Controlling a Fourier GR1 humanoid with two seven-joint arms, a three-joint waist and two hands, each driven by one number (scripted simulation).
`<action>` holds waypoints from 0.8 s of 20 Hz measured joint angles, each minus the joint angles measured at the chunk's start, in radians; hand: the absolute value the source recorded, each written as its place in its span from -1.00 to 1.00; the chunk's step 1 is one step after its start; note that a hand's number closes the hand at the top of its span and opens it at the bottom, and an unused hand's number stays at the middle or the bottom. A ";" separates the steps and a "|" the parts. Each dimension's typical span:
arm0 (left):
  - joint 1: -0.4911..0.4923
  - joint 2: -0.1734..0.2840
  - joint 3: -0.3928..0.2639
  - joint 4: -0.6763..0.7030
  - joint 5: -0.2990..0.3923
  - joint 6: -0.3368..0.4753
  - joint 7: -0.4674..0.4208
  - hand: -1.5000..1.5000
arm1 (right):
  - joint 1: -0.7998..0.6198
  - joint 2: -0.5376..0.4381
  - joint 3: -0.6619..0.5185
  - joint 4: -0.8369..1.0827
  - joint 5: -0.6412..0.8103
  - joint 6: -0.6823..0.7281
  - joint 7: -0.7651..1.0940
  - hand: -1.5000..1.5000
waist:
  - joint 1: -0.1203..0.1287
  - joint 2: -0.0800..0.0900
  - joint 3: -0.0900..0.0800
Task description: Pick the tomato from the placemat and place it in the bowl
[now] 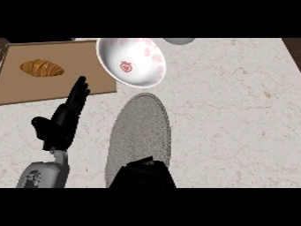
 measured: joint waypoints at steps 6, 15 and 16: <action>0.003 -0.006 0.005 -0.020 -0.005 0.010 0.009 0.00 | -0.024 -0.009 -0.015 -0.080 0.267 -0.056 0.286 1.00 | -0.011 -0.001 -0.001; 0.004 -0.010 0.007 0.005 -0.010 0.005 -0.016 0.00 | -0.163 -0.003 -0.188 -0.256 0.349 0.021 0.665 1.00 | -0.010 0.002 -0.001; 0.005 -0.011 0.007 0.004 -0.011 0.004 -0.015 0.00 | -0.189 -0.002 -0.222 -0.261 0.333 0.038 0.695 1.00 | -0.008 0.002 -0.001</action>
